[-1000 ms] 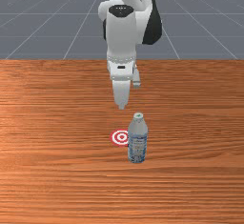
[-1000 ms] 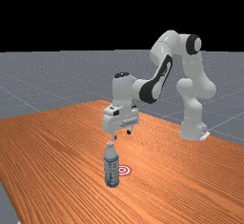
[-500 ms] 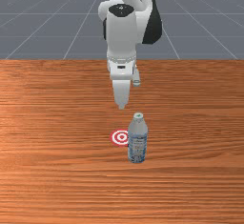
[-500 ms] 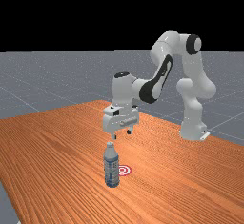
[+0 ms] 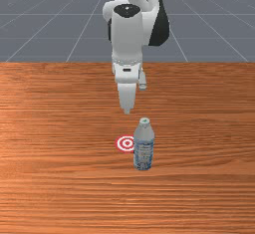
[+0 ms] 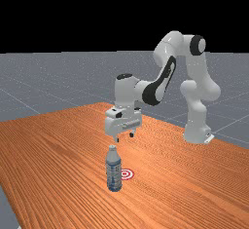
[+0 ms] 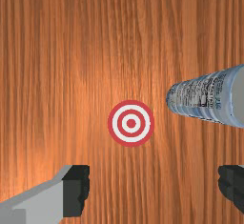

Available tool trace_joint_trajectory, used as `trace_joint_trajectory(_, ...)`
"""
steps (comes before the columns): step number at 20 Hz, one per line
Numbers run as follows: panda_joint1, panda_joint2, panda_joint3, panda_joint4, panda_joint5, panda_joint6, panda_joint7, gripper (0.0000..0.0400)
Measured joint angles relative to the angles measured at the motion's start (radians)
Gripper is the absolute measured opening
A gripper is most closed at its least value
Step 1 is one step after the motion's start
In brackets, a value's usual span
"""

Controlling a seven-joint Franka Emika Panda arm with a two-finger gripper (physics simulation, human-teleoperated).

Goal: Pick up the bottle and put it on the marker

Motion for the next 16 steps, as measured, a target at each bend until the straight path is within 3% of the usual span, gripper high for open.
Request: trace_joint_trajectory(16,-0.002,-0.004,0.001,-0.005,0.004,0.006,-0.004,0.04)
